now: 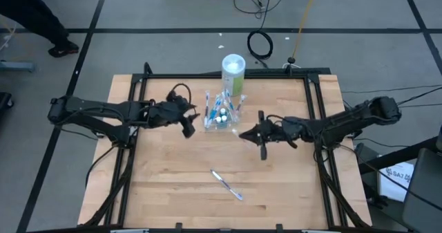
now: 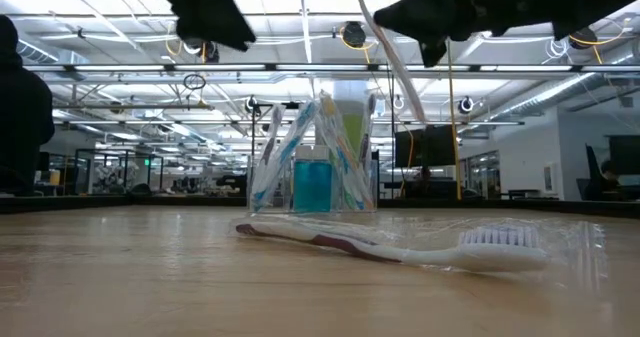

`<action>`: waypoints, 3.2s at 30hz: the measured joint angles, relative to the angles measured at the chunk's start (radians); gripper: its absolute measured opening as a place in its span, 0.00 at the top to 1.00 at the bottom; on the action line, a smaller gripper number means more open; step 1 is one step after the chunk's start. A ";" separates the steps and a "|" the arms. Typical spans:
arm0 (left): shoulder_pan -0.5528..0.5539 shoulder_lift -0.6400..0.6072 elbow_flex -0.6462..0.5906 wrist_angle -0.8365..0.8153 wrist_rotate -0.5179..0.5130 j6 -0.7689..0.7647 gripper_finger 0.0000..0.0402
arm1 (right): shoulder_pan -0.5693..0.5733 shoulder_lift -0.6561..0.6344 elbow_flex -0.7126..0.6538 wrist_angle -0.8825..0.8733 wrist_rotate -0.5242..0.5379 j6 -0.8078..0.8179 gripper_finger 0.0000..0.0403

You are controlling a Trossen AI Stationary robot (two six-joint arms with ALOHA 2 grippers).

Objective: Pick & Place toothbrushing station
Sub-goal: Put the orange toothbrush into the transparent organizer

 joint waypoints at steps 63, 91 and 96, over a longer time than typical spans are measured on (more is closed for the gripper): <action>-0.014 0.444 0.000 1.033 0.379 0.291 0.57 | -0.112 0.004 0.001 0.174 -0.125 -0.189 1.00; -0.013 0.444 0.000 1.066 0.367 0.294 0.96 | -0.112 0.004 0.001 0.154 -0.124 -0.188 0.95; -0.013 0.444 0.000 1.010 0.360 0.288 0.93 | -0.111 0.004 0.001 0.125 -0.124 -0.188 0.83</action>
